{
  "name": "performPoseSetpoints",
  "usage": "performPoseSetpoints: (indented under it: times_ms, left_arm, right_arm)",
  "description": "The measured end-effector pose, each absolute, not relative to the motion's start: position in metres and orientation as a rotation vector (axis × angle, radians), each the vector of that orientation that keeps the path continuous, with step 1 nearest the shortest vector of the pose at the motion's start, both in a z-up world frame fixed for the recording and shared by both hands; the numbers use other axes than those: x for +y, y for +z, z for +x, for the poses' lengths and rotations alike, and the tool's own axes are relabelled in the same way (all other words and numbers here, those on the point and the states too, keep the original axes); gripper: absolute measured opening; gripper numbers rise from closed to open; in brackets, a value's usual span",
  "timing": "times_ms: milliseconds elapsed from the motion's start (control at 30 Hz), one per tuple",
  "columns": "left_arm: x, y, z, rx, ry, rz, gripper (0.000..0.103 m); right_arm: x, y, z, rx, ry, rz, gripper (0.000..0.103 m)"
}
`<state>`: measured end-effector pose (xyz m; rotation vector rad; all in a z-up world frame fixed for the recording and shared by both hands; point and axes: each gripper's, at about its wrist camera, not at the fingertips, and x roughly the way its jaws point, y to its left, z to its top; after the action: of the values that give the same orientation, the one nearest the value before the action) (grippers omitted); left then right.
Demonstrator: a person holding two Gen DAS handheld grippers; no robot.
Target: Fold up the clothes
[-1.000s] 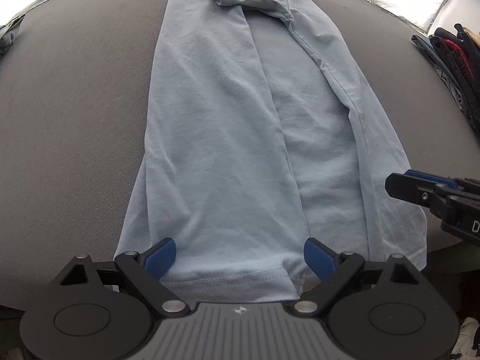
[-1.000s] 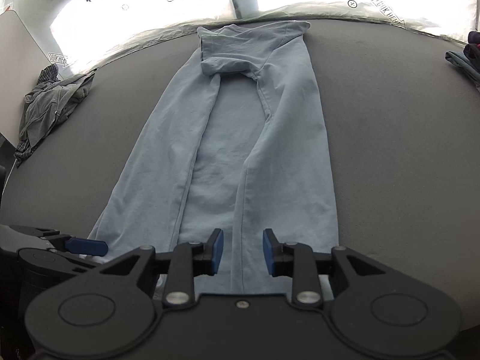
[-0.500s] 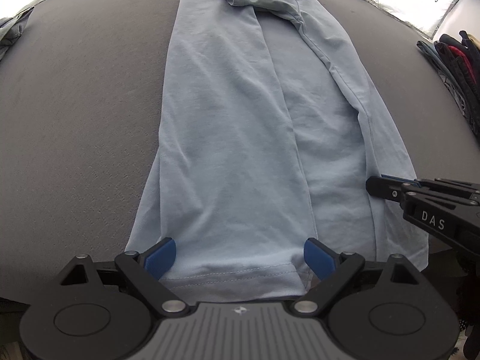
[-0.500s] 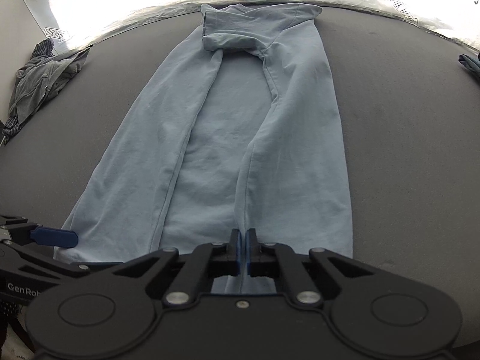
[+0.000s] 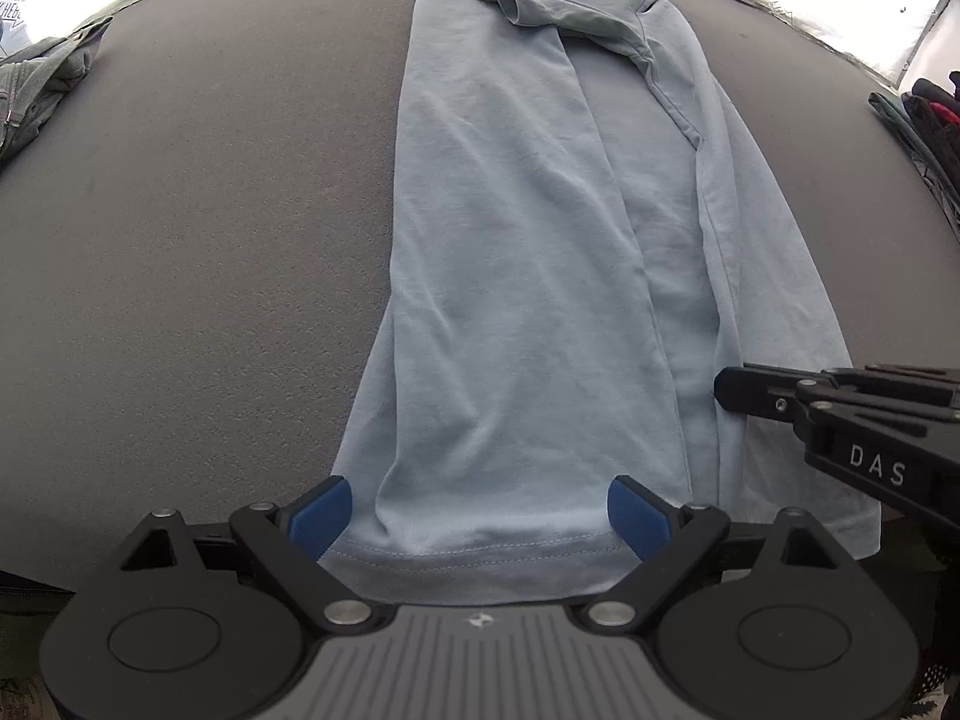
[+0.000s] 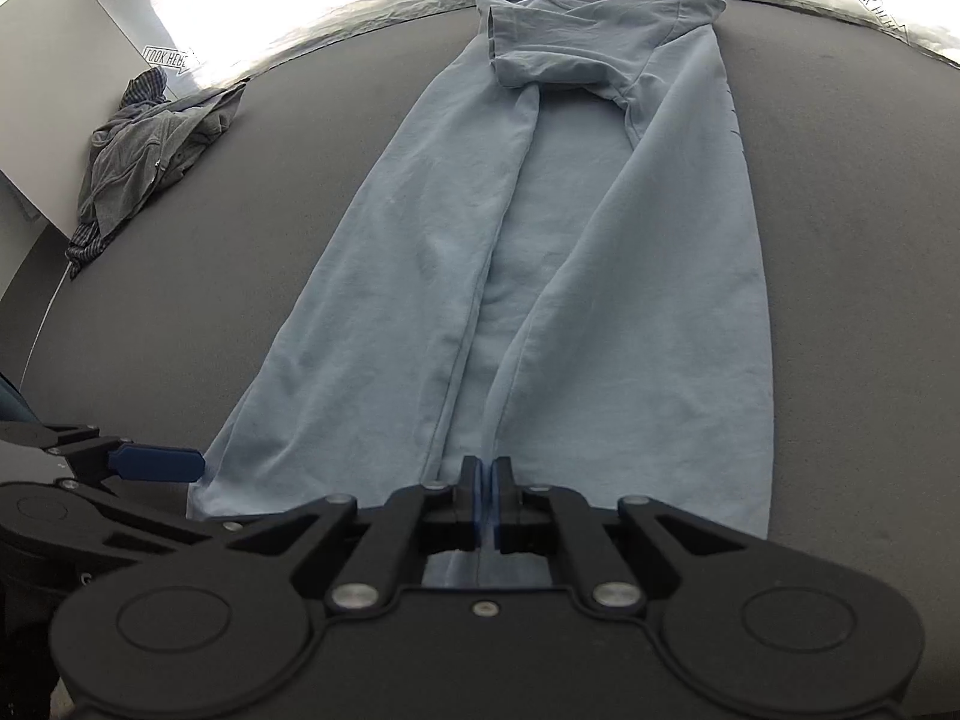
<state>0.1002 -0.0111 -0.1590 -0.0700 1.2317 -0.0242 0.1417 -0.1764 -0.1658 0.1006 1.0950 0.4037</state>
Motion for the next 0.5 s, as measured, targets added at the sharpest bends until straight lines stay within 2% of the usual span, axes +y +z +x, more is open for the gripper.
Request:
performPoseSetpoints:
  times_ms: [100,133,300,500]
  left_arm:
    - [-0.004,-0.154,0.098,1.199,-0.001,-0.083,0.091]
    - [-0.002,-0.152,0.097,1.185,0.005,-0.086,0.090]
    - [0.009,-0.149,0.097,1.150,0.032,-0.113,0.066]
    - [0.012,-0.161,0.099,1.183,0.093,-0.078,0.067]
  right_arm:
    - [-0.179,-0.165,0.134,1.107,0.434,0.125,0.026]
    - [-0.181,-0.161,0.132,1.091,0.435,0.132,0.038]
    - [-0.209,-0.146,0.127,1.007,0.324,0.186,0.038]
    - [-0.250,-0.157,0.124,1.030,0.088,0.192,0.041]
